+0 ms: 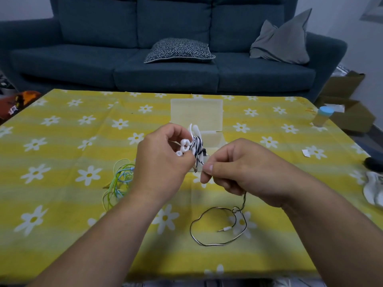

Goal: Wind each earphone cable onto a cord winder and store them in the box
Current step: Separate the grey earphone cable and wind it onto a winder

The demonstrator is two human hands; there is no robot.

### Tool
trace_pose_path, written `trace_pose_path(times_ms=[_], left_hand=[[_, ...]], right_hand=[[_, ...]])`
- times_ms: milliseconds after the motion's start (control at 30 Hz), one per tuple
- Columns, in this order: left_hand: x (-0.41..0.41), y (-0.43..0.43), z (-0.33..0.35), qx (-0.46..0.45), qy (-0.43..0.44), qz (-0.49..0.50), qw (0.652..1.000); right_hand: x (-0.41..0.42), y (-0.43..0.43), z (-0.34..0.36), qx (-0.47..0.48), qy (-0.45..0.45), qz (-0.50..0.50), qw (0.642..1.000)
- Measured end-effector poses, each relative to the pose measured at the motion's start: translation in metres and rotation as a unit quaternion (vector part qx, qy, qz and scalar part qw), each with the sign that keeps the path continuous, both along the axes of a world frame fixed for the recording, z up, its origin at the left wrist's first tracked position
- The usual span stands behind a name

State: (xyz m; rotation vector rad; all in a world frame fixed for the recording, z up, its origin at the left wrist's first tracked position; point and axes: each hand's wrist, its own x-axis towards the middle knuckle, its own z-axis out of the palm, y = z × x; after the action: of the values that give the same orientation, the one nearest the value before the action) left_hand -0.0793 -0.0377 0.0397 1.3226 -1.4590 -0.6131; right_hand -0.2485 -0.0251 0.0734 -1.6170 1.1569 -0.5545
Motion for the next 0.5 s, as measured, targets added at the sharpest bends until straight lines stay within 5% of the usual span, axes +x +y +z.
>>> trace_pose_path(times_ms=[367, 500], left_hand=[[-0.005, 0.004, 0.0, 0.046, -0.038, -0.13, 0.99], [-0.008, 0.007, 0.001, 0.068, 0.012, -0.175, 0.982]], right_hand=[[-0.01, -0.008, 0.004, -0.076, -0.064, -0.114, 0.988], [-0.017, -0.014, 0.003, -0.124, -0.044, -0.18, 0.975]])
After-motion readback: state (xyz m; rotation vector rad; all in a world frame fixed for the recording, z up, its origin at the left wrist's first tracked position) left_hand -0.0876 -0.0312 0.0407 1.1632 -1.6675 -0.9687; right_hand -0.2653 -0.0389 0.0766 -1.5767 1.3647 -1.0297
